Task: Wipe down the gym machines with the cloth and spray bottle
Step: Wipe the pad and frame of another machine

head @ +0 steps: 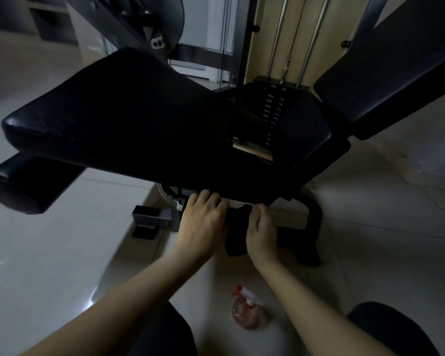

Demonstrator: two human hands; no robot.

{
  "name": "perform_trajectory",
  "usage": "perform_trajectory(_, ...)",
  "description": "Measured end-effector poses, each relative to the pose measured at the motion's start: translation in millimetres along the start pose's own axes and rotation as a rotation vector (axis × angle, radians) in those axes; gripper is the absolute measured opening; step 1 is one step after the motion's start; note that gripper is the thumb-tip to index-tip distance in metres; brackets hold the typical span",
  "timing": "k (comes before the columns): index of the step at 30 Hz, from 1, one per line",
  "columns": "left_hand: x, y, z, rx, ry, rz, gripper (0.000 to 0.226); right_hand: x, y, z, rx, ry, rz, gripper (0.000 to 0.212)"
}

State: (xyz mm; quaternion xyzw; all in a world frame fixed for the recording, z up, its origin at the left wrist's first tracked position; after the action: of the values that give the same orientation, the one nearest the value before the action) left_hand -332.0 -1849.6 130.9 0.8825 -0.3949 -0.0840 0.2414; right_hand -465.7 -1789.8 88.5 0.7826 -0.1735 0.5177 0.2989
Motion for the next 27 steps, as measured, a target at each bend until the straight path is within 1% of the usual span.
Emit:
perform_trajectory(2,0,0,-3,0.019,0.013,-0.001,0.035,2,5,-2,0.053,-0.010,0.057,0.033)
perform_trajectory(4,0,0,-5,0.029,0.009,-0.017,0.037,2,13,-5,0.181,-0.057,0.149,0.035)
perform_trajectory(6,-2,-1,-4,0.014,0.000,-0.030,0.031,2,22,-10,0.310,-0.105,0.300,0.033)
perform_trajectory(8,-4,-2,-6,-0.010,-0.003,-0.038,0.029,6,30,-14,0.407,-0.076,0.492,0.022)
perform_trajectory(9,-4,-2,-7,-0.023,-0.007,-0.041,0.030,12,31,-15,0.434,-0.018,0.591,0.017)
perform_trajectory(10,-4,-1,-8,-0.030,-0.012,-0.036,0.031,15,30,-16,0.427,0.050,0.681,0.017)
perform_trajectory(11,-5,-1,-9,-0.029,-0.010,-0.030,0.032,16,28,-15,0.400,0.115,0.753,0.018)
perform_trajectory(12,-6,-1,-9,-0.020,-0.001,-0.024,0.032,14,25,-13,0.368,0.153,0.781,0.019)
perform_trajectory(13,-6,-1,-9,-0.010,0.008,-0.020,0.033,10,22,-12,0.326,0.148,0.751,0.022)
perform_trajectory(14,-6,-2,-9,-0.004,0.021,-0.018,0.036,3,19,-11,0.276,0.098,0.663,0.028)
perform_trajectory(15,-6,-2,-8,-0.006,0.034,-0.019,0.038,-3,14,-9,0.212,0.041,0.523,0.034)
perform_trajectory(17,-6,-2,-4,-0.010,0.049,-0.018,0.040,-7,-2,-6,0.114,0.048,0.185,0.044)
perform_trajectory(18,-6,-3,-4,-0.005,0.049,-0.021,0.039,-9,-10,-5,0.121,0.068,0.044,0.045)
perform_trajectory(19,-7,-3,-3,-0.003,0.050,-0.028,0.038,-10,-14,-4,0.143,0.058,-0.059,0.043)
perform_trajectory(21,-8,-3,-3,0.001,0.051,-0.046,0.035,-10,-10,-6,0.195,0.008,-0.166,0.039)
perform_trajectory(22,-9,-3,-3,0.006,0.046,-0.055,0.034,-7,-7,-9,0.210,-0.018,-0.193,0.036)
perform_trajectory(23,-10,-3,-4,0.005,0.041,-0.060,0.033,-5,-2,-11,0.207,-0.046,-0.179,0.033)
perform_trajectory(24,-10,-3,-4,-0.003,0.035,-0.061,0.031,-2,4,-13,0.216,-0.064,-0.115,0.031)
perform_trajectory(25,-9,-2,-5,-0.021,0.028,-0.058,0.029,0,12,-13,0.242,-0.075,-0.004,0.030)
perform_trajectory(27,-9,-2,-6,-0.057,0.018,-0.043,0.027,3,26,-15,0.343,-0.077,0.302,0.031)
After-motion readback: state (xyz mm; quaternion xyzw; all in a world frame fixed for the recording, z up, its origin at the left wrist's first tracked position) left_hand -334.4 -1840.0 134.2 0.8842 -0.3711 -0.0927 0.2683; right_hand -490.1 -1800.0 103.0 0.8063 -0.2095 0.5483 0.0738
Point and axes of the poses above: each hand's wrist, its own y-axis towards the middle knuckle, its own z-axis out of the palm, x = y × z, the point moved 5 cm from there along y, towards the middle knuckle, and after that the axes turned 1 degree about y, right-handed, at the moved point
